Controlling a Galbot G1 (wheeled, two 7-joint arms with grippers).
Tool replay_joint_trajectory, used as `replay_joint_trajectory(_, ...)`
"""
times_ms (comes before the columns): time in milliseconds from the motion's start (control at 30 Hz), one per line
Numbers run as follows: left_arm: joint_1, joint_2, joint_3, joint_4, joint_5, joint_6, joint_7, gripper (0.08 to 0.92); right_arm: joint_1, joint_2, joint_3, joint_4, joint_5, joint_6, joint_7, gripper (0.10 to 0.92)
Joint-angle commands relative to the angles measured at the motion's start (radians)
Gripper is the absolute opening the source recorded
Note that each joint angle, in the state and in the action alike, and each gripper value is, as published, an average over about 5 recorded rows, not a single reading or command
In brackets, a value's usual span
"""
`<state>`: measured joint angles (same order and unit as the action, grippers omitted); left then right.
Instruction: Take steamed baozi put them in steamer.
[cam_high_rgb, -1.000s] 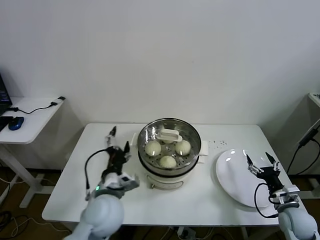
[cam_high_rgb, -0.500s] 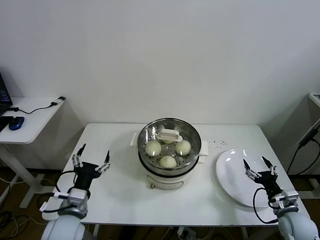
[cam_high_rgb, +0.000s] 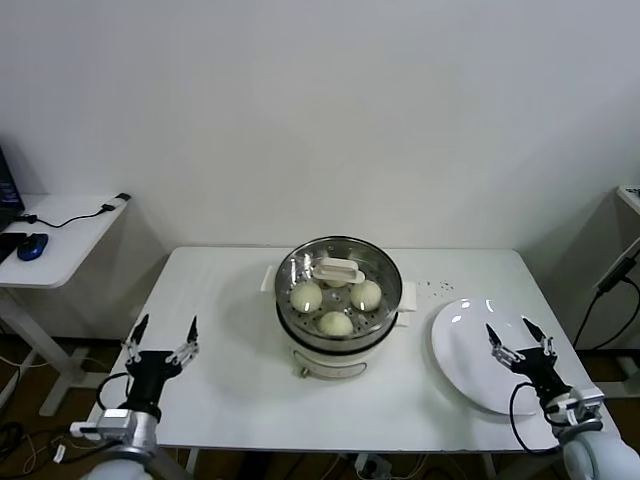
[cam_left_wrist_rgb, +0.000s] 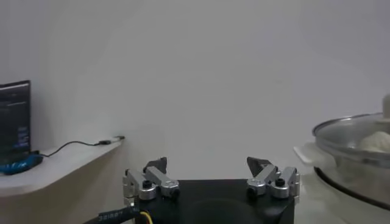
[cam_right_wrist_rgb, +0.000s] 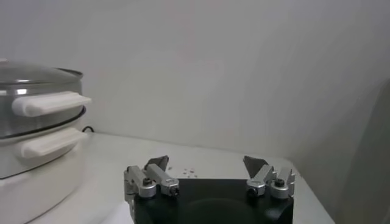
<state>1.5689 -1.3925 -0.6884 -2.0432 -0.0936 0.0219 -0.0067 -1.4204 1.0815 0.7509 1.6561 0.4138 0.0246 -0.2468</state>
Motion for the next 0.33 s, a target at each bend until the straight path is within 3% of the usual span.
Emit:
replay_joint_trajectory(33, 0.03, -0.026, -0.048, 0.031, -0.058, -0.063, 0.015, 0.823, -0.01, -0.02, -0.022, 0.028, 0.038, -0.014, 0.014, 0.823)
replay_joint_trajectory(333, 0.031, -0.024, -0.049, 0.021, -0.046, -0.056, 0.029, 0.823, 0.006, -0.013, -0.041, 0.033, 0.043, -0.01, 0.027, 0.823)
